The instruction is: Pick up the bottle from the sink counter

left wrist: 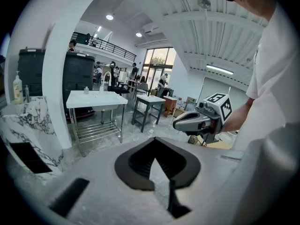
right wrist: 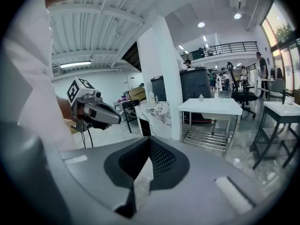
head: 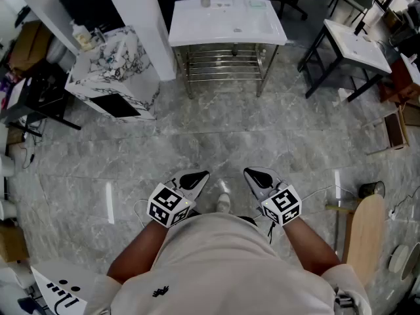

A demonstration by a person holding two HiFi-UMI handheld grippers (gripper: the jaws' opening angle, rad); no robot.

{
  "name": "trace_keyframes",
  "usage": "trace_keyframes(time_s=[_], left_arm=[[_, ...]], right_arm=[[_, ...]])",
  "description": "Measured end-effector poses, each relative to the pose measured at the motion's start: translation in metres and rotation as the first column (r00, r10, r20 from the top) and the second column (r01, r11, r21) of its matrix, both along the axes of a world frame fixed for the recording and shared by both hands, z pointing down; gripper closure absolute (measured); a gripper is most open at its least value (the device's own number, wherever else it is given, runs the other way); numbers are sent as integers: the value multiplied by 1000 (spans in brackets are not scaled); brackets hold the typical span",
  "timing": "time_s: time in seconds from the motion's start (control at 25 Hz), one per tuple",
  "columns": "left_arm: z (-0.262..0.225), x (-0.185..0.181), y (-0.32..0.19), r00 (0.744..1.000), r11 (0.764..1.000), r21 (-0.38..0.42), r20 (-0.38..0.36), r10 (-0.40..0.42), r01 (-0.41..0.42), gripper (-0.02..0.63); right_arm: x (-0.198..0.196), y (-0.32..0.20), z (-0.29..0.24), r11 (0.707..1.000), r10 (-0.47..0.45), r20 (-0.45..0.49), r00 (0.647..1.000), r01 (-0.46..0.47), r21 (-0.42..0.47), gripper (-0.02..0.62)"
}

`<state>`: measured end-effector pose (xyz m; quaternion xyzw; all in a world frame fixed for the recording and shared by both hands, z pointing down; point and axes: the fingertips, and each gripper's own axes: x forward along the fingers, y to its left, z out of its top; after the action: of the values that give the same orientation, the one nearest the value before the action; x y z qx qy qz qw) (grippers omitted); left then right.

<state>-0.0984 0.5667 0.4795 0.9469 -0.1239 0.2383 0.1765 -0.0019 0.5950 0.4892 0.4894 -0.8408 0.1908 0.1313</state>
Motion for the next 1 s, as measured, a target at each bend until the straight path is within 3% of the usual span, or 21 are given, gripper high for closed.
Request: trace_keyframes(time_s=[0.52, 0.6, 0.64, 0.72, 0.84, 0.96, 1.0], left_arm=[[-3, 27, -31, 1000, 1000, 13, -15, 11, -10, 600], [-3, 26, -41, 1000, 1000, 6, -18, 19, -19, 600], [-3, 26, -47, 1000, 1000, 0, -22, 22, -22, 600], [-1, 29, -64, 999, 999, -9, -30, 32, -32, 600], [2, 36, -98, 997, 998, -7, -44, 61, -61, 600], [-1, 41, -140, 995, 997, -7, -64, 82, -82, 600], [-3, 43, -156, 993, 996, -5, -68, 92, -92, 600]], right_arm=[[48, -38, 4, 996, 70, 42, 997, -73, 58, 577], [52, -54, 2, 994, 88, 42, 995, -91, 65, 448], [56, -62, 1, 993, 98, 37, 994, -101, 67, 415], [64, -82, 0, 989, 122, 22, 992, -123, 80, 392], [79, -118, -2, 979, 178, 21, 984, -180, 101, 274], [90, -159, -5, 968, 231, 5, 973, -230, 100, 193], [92, -174, -7, 966, 241, -6, 971, -239, 100, 193]])
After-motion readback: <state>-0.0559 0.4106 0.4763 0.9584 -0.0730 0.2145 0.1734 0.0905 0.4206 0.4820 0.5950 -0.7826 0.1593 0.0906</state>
